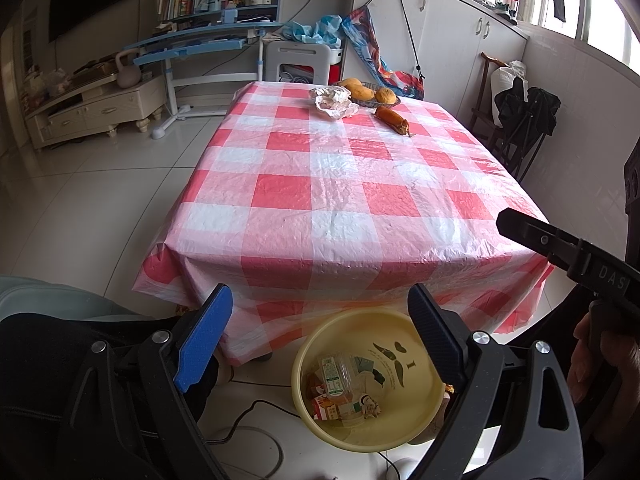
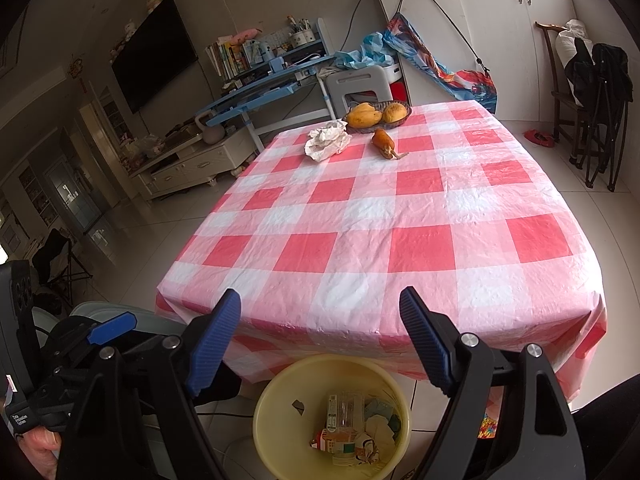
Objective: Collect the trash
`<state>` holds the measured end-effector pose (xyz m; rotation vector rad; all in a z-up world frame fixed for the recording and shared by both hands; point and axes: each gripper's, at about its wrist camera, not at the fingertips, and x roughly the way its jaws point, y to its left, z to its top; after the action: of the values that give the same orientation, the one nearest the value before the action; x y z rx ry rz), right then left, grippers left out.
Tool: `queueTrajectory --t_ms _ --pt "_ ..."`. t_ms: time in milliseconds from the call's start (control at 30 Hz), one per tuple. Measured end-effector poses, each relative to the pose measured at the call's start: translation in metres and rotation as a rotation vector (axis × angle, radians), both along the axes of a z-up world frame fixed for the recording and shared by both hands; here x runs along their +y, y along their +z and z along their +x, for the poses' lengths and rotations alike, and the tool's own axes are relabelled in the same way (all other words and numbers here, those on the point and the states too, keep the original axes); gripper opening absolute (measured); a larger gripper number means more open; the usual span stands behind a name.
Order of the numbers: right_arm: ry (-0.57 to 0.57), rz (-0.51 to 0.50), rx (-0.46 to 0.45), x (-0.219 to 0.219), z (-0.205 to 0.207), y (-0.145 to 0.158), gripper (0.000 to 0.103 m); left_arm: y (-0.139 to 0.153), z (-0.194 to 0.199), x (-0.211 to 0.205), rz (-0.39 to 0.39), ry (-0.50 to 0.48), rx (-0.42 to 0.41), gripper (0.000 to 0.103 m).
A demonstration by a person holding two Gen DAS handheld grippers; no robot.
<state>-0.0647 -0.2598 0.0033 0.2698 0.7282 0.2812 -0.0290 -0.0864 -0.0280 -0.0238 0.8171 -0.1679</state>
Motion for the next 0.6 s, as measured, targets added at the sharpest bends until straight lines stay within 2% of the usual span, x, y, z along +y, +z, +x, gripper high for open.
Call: queueTrajectory --t_ms 600 --pt "0.001 0.000 -0.002 0.0006 -0.0005 -0.0002 0.078 -0.0003 -0.0005 -0.0002 -0.001 0.001 0.000 0.086"
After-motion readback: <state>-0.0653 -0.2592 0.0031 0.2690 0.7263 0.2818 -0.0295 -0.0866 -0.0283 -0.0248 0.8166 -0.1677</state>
